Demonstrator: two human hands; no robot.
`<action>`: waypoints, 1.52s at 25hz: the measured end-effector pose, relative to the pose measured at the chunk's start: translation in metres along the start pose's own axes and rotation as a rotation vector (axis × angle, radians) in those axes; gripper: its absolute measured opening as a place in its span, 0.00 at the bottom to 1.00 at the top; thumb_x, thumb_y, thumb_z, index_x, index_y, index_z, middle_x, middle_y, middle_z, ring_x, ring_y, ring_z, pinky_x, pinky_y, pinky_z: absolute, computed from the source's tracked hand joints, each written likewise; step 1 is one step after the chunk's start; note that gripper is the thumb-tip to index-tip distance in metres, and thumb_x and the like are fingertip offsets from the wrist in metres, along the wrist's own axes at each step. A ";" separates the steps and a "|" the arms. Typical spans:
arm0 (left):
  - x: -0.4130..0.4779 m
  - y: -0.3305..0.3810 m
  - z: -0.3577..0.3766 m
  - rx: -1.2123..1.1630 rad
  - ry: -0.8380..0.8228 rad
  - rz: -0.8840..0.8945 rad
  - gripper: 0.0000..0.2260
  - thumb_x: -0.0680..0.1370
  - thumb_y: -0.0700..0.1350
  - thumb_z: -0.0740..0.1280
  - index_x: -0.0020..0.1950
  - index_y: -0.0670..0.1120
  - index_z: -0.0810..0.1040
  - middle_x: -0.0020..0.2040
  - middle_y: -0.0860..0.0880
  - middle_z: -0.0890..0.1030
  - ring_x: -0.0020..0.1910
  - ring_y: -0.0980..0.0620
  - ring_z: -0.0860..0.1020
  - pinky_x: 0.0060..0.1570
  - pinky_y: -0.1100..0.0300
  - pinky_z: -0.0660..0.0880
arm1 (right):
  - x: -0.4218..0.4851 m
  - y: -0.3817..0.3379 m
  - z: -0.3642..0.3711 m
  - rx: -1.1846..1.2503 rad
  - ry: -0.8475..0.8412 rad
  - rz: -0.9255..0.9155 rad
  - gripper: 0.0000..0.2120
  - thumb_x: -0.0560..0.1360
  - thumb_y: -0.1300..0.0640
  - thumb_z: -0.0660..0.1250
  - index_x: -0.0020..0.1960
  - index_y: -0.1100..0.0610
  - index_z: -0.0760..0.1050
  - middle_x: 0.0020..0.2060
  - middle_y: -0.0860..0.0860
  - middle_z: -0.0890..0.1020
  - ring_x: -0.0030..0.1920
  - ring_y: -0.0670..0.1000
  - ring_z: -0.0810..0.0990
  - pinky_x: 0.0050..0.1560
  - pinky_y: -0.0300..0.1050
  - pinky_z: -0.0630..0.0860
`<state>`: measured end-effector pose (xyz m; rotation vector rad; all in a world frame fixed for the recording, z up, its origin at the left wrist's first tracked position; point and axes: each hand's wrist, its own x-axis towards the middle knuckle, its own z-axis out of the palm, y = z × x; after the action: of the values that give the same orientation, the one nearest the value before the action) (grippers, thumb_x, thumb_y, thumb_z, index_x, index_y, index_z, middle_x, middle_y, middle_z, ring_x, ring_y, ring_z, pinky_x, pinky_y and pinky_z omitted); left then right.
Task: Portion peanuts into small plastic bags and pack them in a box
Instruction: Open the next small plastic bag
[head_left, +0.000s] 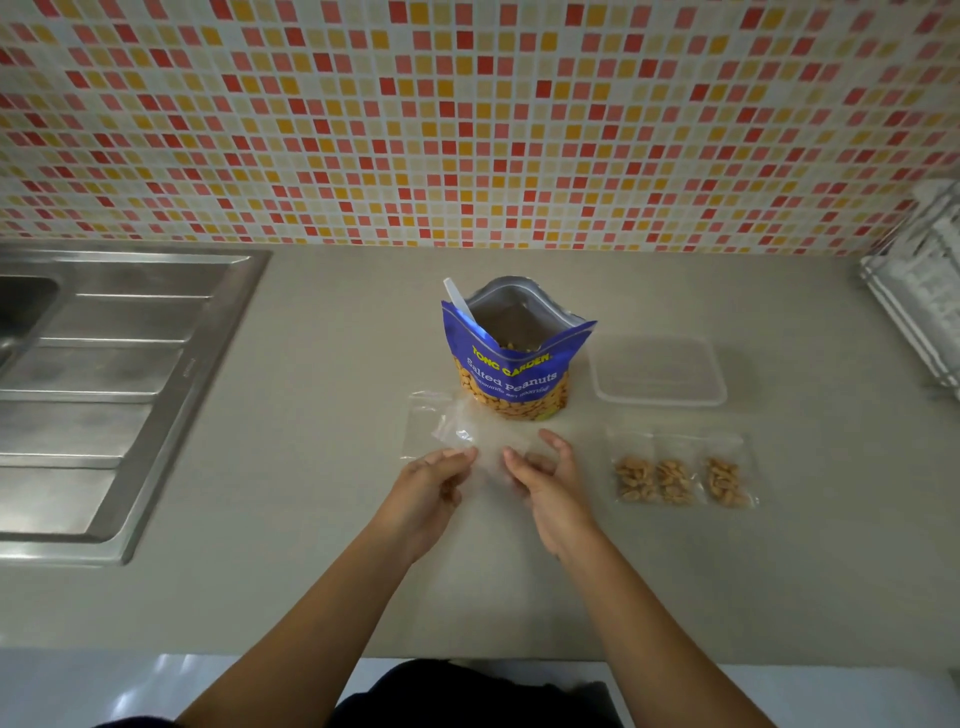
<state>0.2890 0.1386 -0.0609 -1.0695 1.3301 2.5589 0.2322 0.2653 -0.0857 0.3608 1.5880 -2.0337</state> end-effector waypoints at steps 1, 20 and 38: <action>0.002 0.004 0.000 -0.103 -0.004 0.010 0.06 0.77 0.41 0.65 0.40 0.45 0.77 0.34 0.53 0.80 0.37 0.58 0.77 0.35 0.67 0.74 | 0.000 -0.003 -0.003 -0.034 0.000 -0.035 0.30 0.71 0.67 0.70 0.68 0.56 0.61 0.31 0.47 0.79 0.34 0.46 0.77 0.37 0.36 0.74; 0.004 0.012 0.002 -0.065 -0.196 -0.067 0.08 0.76 0.33 0.62 0.45 0.40 0.81 0.29 0.49 0.79 0.25 0.58 0.76 0.28 0.69 0.76 | -0.002 -0.022 -0.037 -0.452 -0.091 -0.211 0.38 0.70 0.63 0.72 0.73 0.51 0.56 0.39 0.50 0.84 0.36 0.42 0.81 0.49 0.40 0.76; 0.005 0.019 0.002 0.387 -0.082 0.218 0.08 0.72 0.40 0.66 0.50 0.46 0.76 0.35 0.52 0.78 0.33 0.58 0.72 0.35 0.64 0.66 | 0.000 -0.030 -0.040 -0.172 -0.086 -0.112 0.29 0.69 0.70 0.70 0.66 0.54 0.65 0.39 0.53 0.82 0.30 0.43 0.78 0.33 0.35 0.73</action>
<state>0.2774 0.1272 -0.0500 -0.7781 1.9067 2.3019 0.2108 0.3087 -0.0719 0.1209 1.7480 -1.9478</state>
